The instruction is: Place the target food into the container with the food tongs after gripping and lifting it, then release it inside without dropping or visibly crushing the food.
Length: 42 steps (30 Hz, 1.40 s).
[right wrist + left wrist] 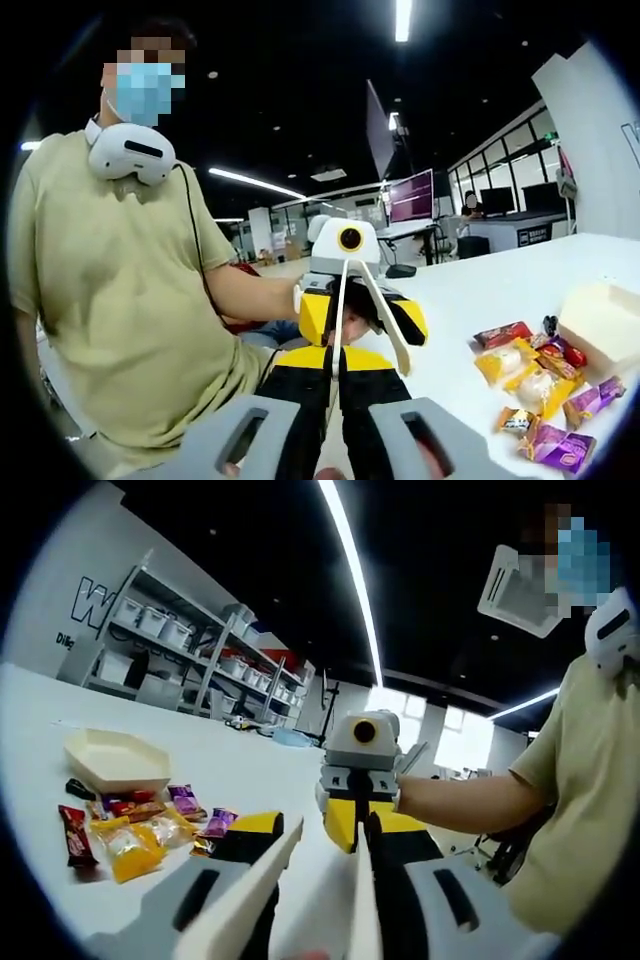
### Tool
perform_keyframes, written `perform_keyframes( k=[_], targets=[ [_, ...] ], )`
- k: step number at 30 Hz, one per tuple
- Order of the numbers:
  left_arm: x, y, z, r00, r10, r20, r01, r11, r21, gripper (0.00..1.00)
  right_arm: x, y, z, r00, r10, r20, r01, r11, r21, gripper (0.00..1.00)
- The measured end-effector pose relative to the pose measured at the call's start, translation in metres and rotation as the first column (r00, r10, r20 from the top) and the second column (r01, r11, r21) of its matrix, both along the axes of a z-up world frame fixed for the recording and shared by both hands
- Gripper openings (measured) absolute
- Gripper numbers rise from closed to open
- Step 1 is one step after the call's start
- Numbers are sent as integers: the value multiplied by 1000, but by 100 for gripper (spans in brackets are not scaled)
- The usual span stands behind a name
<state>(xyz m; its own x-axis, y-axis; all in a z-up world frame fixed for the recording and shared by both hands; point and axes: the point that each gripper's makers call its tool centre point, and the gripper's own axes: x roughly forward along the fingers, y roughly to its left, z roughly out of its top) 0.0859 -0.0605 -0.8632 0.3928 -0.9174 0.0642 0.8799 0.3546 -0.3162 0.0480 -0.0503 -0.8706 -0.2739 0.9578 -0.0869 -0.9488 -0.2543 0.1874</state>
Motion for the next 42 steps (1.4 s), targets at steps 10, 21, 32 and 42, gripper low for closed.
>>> perform_keyframes(
  k=[10, 21, 32, 42],
  targets=[
    [0, 0, 3, 1000, 7, 5, -7, 1000, -20, 30, -1, 0, 4, 1000, 4, 28, -5, 1000, 21, 0],
    [4, 2, 7, 1000, 21, 8, -21, 999, -39, 27, 5, 2, 8, 999, -24, 22, 23, 999, 34, 0],
    [6, 4, 11, 999, 29, 14, -29, 999, -45, 26, 10, 2, 10, 998, -54, -11, 55, 998, 25, 0],
    [7, 9, 8, 999, 34, -8, -35, 999, -37, 25, 13, -3, 5, 996, -78, -43, 79, 997, 7, 0]
  ],
)
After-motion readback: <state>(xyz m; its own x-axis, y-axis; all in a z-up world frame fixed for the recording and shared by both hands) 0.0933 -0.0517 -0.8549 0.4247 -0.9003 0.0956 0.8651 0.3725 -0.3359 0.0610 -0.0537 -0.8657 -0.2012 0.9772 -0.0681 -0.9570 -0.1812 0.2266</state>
